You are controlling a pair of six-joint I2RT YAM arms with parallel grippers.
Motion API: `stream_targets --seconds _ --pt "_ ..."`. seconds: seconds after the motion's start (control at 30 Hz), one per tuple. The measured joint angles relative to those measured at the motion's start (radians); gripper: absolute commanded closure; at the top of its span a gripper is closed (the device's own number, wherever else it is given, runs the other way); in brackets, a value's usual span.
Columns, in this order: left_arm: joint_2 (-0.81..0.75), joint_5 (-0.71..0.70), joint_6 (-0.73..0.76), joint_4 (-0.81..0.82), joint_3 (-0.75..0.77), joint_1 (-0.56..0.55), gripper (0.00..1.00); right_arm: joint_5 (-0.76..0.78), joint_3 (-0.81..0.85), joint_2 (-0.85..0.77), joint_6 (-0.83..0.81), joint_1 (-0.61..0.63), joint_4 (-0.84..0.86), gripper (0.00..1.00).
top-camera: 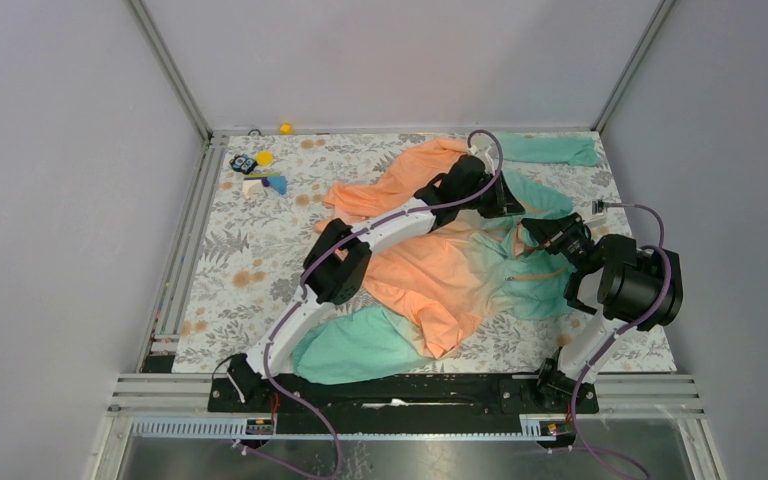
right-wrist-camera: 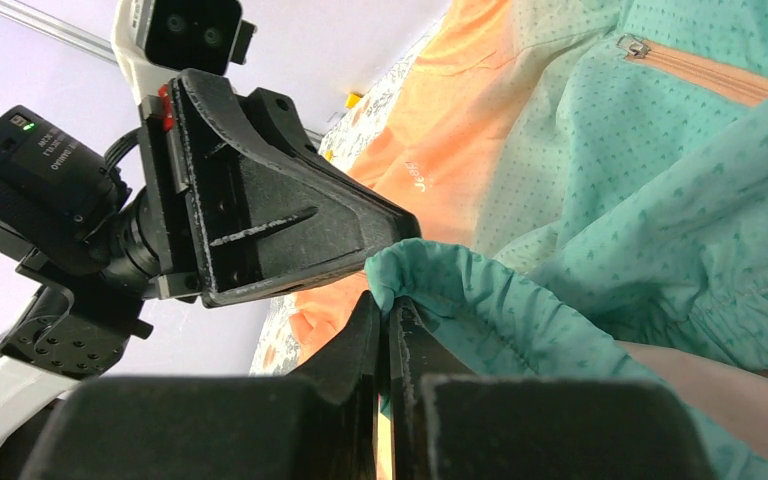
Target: Zip up the jacket
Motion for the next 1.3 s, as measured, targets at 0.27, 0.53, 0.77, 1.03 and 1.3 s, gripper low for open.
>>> stream_targets --seconds 0.27,0.53,0.77,1.03,1.3 --pt "-0.050 0.000 0.004 0.027 -0.074 -0.001 0.98 0.001 0.000 0.000 0.003 0.000 0.000 1.00" --pt "-0.064 0.000 0.019 0.021 -0.084 -0.001 0.79 0.001 0.001 0.000 0.007 0.000 0.000 1.00" --pt "-0.066 0.000 0.009 0.034 -0.097 -0.002 0.76 0.001 0.001 0.000 0.008 0.000 0.000 1.00" --pt "-0.092 0.010 -0.028 0.110 -0.195 -0.003 0.77 0.000 0.002 0.000 0.011 0.000 0.000 1.00" --pt "-0.092 0.057 -0.101 0.175 -0.195 -0.003 0.76 0.000 0.006 0.000 0.014 0.000 0.000 1.00"
